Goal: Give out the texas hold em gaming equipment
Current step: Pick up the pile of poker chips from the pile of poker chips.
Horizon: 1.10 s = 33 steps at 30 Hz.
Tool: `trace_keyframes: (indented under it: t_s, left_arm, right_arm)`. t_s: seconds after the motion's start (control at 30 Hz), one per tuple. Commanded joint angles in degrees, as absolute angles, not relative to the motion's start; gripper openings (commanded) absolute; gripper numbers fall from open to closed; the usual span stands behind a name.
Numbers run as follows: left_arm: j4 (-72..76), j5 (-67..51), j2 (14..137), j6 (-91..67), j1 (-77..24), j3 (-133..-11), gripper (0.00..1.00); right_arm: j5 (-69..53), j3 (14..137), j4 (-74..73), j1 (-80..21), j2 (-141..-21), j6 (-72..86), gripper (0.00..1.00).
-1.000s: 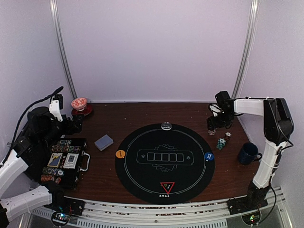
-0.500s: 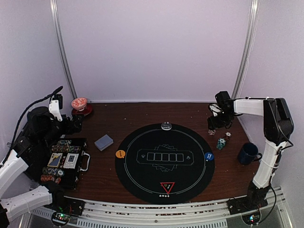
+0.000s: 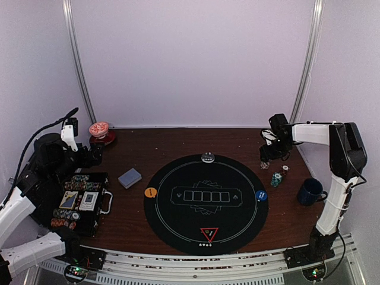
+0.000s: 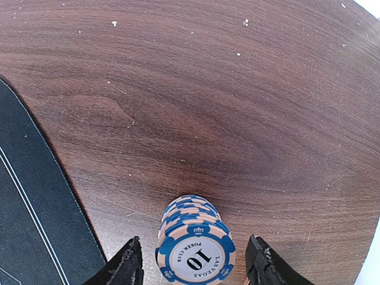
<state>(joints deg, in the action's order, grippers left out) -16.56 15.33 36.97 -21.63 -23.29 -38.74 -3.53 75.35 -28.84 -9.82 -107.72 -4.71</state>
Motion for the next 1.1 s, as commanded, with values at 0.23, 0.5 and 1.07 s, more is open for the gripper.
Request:
trace_keyframes:
  t_s: [0.23,0.5,1.07]
  left_arm:
    - [-14.06,14.74,36.69,-22.24,-22.68,-38.32,0.98]
    - [-14.03,14.68,36.65,-22.31,-22.59,-38.32,0.98]
    - [-14.06,14.58,36.41,-22.32,-22.41,-38.32,0.98]
  right_arm:
    - [-2.34,74.79,-28.43,-9.56,-108.8,-4.93,0.58]
    - [-2.38,74.72,-28.38,-9.54,-108.9,-5.01,0.52]
    - [-1.69,74.58,-28.02,-9.53,-108.16,-5.1,0.37]
